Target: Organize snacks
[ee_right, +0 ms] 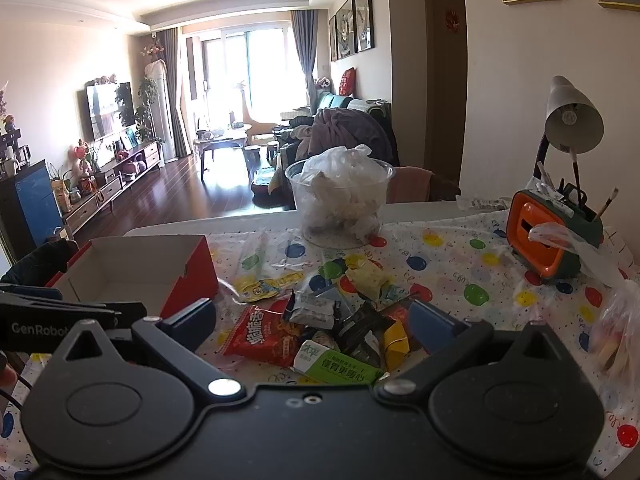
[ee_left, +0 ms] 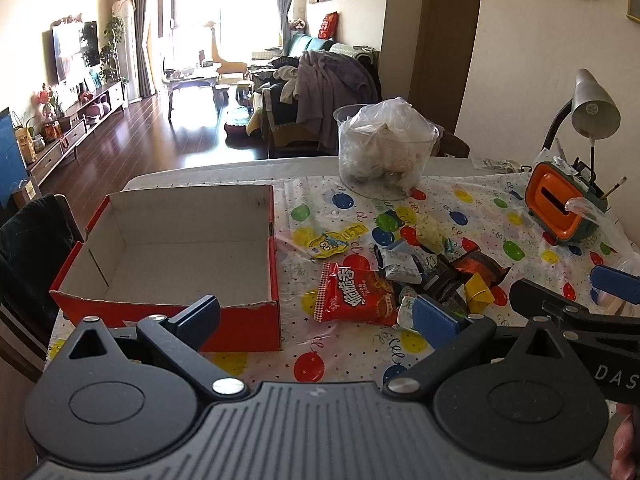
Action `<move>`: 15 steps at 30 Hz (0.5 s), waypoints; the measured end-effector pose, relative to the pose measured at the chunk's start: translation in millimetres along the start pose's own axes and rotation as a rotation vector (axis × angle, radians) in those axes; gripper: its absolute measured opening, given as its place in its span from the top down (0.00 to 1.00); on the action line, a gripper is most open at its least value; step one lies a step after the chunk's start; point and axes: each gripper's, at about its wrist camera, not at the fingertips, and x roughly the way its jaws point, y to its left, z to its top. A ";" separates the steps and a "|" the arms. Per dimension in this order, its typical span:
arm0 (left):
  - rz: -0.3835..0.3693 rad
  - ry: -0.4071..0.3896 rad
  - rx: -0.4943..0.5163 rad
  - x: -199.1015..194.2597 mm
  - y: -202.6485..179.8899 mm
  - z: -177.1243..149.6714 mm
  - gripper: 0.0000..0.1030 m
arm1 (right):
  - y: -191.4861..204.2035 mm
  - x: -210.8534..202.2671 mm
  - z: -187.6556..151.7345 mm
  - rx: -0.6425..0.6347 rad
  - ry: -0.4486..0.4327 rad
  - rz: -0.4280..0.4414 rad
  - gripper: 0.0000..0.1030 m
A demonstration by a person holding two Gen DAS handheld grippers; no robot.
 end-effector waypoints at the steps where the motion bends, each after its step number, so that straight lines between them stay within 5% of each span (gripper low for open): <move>1: -0.001 0.001 0.000 0.7 -1.3 0.8 0.00 | -1.0 0.8 0.5 0.000 0.000 0.001 0.00; 15: 0.012 -0.015 0.000 8.7 -15.1 6.4 0.00 | -14.1 5.3 2.2 -0.005 -0.011 0.021 0.00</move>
